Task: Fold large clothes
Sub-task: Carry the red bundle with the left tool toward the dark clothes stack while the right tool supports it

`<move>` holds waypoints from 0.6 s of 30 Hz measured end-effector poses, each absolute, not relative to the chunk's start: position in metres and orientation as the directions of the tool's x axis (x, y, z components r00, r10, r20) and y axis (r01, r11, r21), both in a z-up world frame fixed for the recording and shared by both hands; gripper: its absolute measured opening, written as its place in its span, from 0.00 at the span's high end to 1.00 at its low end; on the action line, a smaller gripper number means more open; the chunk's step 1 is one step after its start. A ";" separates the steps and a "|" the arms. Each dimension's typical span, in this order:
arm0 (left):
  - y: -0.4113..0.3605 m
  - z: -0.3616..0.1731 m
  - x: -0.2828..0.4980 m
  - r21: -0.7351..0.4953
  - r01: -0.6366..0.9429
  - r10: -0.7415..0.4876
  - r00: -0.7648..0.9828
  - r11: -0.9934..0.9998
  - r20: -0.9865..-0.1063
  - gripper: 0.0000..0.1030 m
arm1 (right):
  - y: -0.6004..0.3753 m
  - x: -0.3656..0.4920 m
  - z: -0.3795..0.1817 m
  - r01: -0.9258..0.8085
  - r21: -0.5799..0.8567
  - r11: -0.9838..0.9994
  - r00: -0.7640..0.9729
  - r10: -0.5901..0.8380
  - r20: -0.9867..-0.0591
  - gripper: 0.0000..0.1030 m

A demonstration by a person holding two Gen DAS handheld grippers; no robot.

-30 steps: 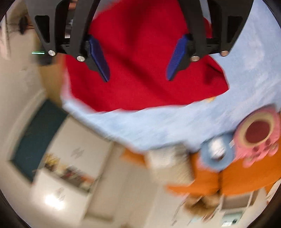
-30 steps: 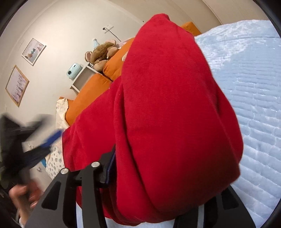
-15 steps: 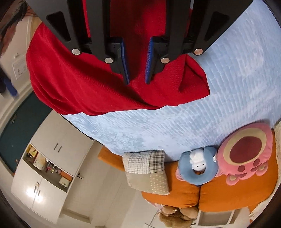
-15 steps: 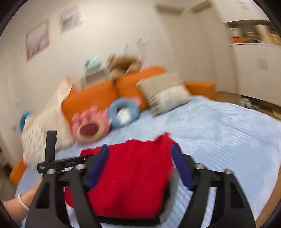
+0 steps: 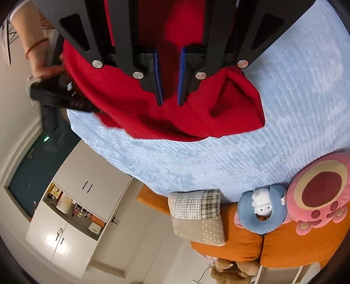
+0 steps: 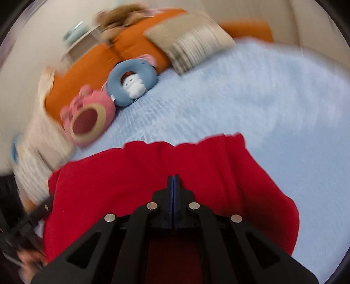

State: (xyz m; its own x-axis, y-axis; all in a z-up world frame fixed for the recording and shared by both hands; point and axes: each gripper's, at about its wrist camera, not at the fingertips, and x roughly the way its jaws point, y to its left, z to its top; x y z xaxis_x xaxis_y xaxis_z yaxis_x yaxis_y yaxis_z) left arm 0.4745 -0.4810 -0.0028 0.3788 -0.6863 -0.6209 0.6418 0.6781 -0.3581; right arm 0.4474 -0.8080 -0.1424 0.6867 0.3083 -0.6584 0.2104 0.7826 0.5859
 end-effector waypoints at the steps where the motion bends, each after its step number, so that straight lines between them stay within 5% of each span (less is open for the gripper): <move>1: -0.484 -0.005 0.473 -0.359 0.647 -0.692 0.377 0.673 -0.616 0.82 | -0.813 0.443 -0.154 0.222 0.613 0.758 0.687 0.325 -0.650 1.00; 8: -0.491 0.012 0.464 -0.326 0.641 -0.665 0.401 0.695 -0.630 0.83 | -0.803 0.426 -0.097 0.193 0.461 0.866 0.708 0.202 -0.676 0.95; 13: -0.470 0.044 0.458 -0.306 0.643 -0.672 0.454 0.702 -0.585 0.77 | -0.753 0.423 -0.043 -0.037 0.462 0.886 0.733 0.339 -0.590 0.95; 16: -0.459 0.052 0.464 -0.378 0.612 -0.698 0.446 0.694 -0.560 0.75 | -0.700 0.434 -0.037 -0.152 0.452 0.879 0.680 0.425 -0.597 0.95; 18: -0.454 0.053 0.466 -0.418 0.586 -0.707 0.446 0.694 -0.549 0.74 | -0.664 0.445 -0.050 -0.150 0.349 0.925 0.659 0.357 -0.662 0.95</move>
